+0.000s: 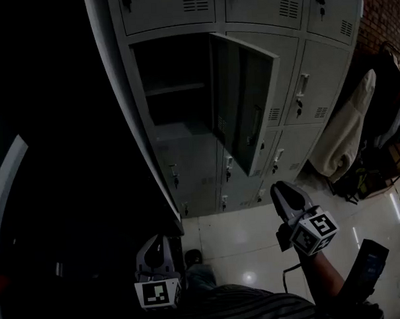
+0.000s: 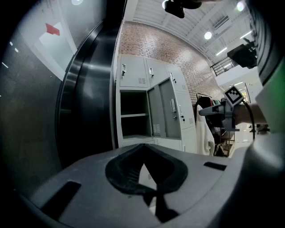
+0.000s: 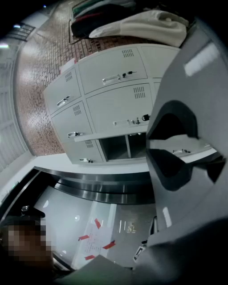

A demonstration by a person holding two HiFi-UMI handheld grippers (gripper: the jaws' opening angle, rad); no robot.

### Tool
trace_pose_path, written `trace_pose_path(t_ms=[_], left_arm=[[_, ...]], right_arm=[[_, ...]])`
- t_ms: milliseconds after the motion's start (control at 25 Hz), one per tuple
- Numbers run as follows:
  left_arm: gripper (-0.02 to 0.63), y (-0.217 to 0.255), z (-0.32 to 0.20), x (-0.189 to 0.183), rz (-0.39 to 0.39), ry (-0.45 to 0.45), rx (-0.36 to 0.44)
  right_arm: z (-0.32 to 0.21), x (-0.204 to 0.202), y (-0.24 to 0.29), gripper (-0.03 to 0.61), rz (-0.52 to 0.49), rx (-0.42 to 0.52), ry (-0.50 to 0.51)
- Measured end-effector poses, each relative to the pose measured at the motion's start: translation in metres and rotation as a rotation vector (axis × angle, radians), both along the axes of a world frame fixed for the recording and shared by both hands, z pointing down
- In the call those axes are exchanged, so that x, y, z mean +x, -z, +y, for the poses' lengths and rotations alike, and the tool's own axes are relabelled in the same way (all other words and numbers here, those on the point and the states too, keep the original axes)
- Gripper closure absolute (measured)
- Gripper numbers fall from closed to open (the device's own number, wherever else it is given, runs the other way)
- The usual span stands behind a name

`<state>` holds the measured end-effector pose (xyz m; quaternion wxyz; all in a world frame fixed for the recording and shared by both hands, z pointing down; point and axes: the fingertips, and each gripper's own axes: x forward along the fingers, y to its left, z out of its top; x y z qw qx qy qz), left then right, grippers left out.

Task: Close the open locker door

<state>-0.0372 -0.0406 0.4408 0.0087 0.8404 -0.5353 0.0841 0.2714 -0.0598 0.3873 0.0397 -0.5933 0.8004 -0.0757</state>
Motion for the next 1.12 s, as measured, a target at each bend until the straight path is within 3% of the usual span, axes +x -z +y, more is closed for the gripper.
trace_pose_path(t_ms=[120,320,480,680,760,960,1120], left_arm=[[0.609,0.000,-0.040,0.008,-0.005,-0.041,-0.003],[0.609,0.020,-0.108,0.033,-0.011,-0.162,0.033],[0.609,0.033,-0.152,0.044,-0.013,-0.218,0.059],[0.609,0.037,-0.177,0.045,-0.002,-0.228,0.049],[0.609,0.037,-0.181,0.044,-0.005,-0.230,0.045],[0.609,0.040,-0.183,0.032,0.007,-0.211,0.042],[0.609,0.046,-0.183,0.018,0.032,-0.196,0.051]], right_arm=[[-0.049,0.011,0.019,0.429,-0.002,0.049,0.019],[-0.111,0.021,0.046,0.373,0.010,0.114,0.049],[-0.139,0.013,0.054,0.357,0.001,0.139,0.103],[-0.150,-0.011,0.054,0.356,-0.008,0.137,0.244],[-0.154,-0.018,0.055,0.354,0.017,0.130,0.265],[-0.150,-0.058,0.055,0.419,0.110,0.119,0.337],[-0.151,-0.102,0.054,0.396,0.151,0.132,0.373]])
